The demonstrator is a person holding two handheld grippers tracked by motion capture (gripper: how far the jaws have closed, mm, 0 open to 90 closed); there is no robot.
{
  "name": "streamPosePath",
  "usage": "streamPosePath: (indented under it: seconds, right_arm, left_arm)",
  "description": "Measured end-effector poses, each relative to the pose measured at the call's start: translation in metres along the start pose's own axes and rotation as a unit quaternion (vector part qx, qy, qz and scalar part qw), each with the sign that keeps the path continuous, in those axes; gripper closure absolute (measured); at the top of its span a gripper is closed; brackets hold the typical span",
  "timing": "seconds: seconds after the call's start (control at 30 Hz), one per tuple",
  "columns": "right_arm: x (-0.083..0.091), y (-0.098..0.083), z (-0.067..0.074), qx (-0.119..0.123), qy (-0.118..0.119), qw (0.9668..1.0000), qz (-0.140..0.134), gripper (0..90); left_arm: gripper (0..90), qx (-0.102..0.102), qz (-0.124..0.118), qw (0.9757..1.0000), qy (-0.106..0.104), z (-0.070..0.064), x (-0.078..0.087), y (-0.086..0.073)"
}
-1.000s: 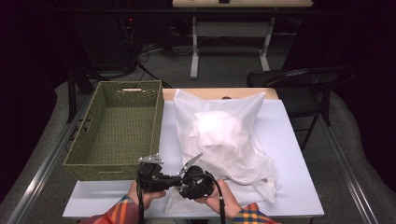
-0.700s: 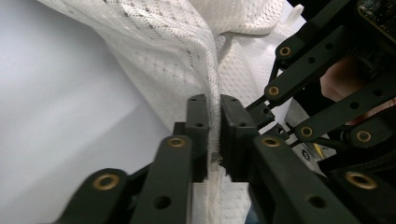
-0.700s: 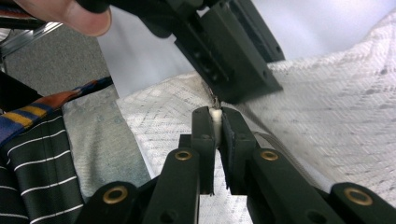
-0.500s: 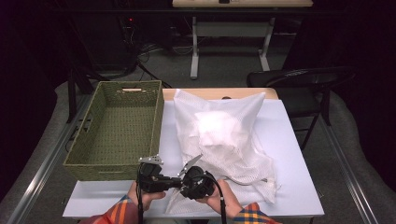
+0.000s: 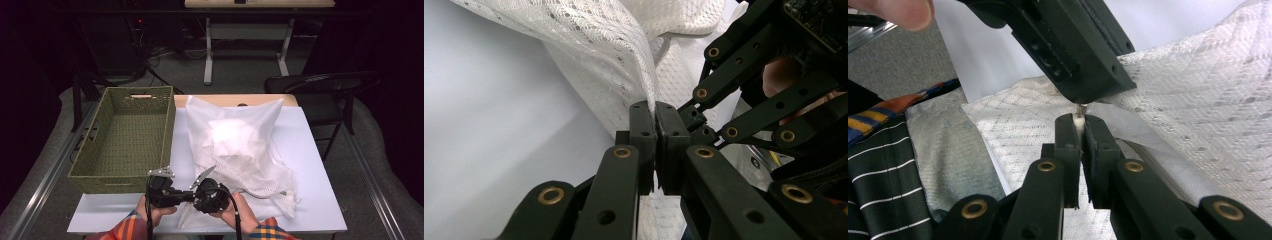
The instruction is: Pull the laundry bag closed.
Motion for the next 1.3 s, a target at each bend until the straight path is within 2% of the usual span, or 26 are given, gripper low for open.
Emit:
streamPosePath:
  seconds: [0.17,0.23,0.47,0.67,0.7,0.93,1.3]
  right_arm:
    - [-0.001,-0.001,-0.004,-0.01,-0.008,0.9999,0.005,86.6]
    - [0.0,-0.002,-0.007,-0.015,-0.004,0.9999,0.005,86.6]
    - [-0.001,-0.002,-0.01,-0.018,-0.013,0.9997,0.01,86.6]
    - [-0.001,-0.004,-0.016,-0.029,-0.011,0.9994,0.012,86.6]
    - [-0.002,-0.005,-0.016,-0.029,-0.022,0.9992,0.017,86.6]
    - [-0.001,-0.007,-0.023,-0.039,-0.032,0.9984,0.025,86.6]
    - [-0.003,-0.018,-0.044,-0.064,-0.042,0.996,0.047,86.6]
  left_arm:
    - [87.4,-0.002,0.0,1.0,0.002,0.0,0.0,0.0]
    - [87.4,-0.003,0.001,1.0,0.004,0.0,0.001,0.0]
    - [87.4,-0.002,0.002,1.0,0.003,0.0,0.001,0.0]
    - [87.4,-0.001,0.0,1.0,0.004,0.001,0.002,0.0]
    - [87.4,0.001,-0.002,1.0,0.003,0.002,0.003,0.0]
    - [87.4,0.009,-0.01,0.9999,0.006,0.005,0.009,-0.003]
    - [87.3,0.014,-0.006,0.9997,0.021,0.009,0.012,-0.004]
Point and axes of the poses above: each handheld gripper's, and its own axes: x roughly backward along the jaws, y roughly out of its top, z roughly to its left, the point moved 3 cm from there along -x, roughly forward along the jaws, and after that the axes turned 14 degrees about z, right-handed, at the moved point
